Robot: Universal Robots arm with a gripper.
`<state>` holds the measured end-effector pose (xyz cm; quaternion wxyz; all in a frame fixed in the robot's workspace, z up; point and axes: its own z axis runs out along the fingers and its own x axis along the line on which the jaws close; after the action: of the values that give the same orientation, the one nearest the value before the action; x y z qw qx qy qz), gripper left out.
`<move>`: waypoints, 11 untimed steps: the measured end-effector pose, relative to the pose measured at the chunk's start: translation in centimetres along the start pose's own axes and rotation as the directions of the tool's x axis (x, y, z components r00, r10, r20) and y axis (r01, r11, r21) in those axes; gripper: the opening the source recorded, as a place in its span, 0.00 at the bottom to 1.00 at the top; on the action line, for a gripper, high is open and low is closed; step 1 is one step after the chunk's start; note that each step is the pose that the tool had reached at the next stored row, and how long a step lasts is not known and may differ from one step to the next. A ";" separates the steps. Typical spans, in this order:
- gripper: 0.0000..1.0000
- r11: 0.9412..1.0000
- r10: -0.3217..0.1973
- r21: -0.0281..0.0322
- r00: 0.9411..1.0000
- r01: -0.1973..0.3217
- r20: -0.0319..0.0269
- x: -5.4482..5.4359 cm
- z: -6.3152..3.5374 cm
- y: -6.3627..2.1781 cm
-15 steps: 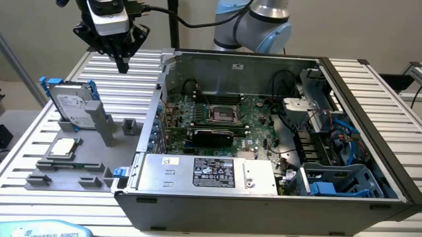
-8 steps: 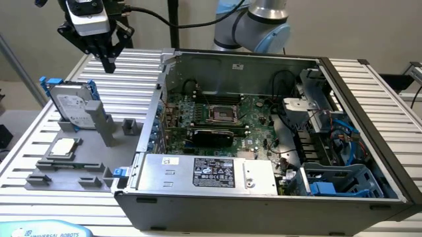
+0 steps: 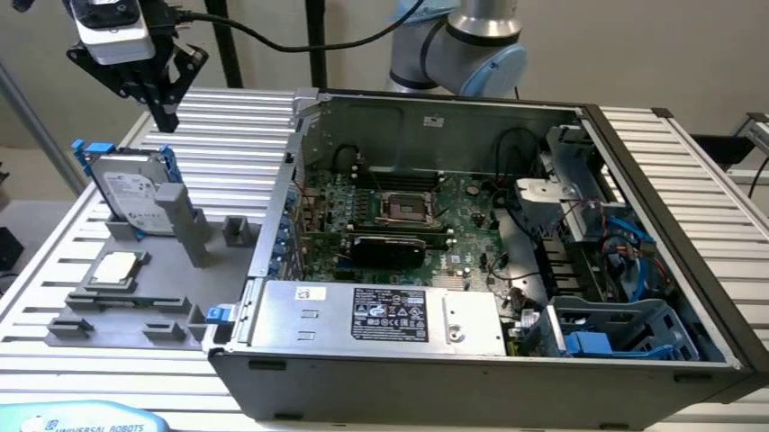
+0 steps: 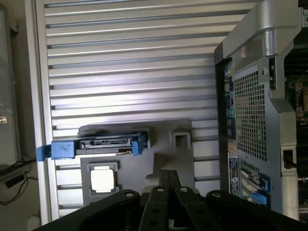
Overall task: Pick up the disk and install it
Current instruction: 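Reach for the disk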
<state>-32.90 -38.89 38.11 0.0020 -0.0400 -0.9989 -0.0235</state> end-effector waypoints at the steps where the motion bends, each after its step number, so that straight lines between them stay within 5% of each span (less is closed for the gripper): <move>1: 0.11 1.000 0.000 0.000 1.000 0.000 -0.001 0.5 0.05 0.02; 11: 0.11 1.000 0.000 0.000 1.000 0.000 -0.002 5.1 0.61 0.56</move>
<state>-37.91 -37.90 37.56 0.0030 -0.0401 -0.9989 -0.0234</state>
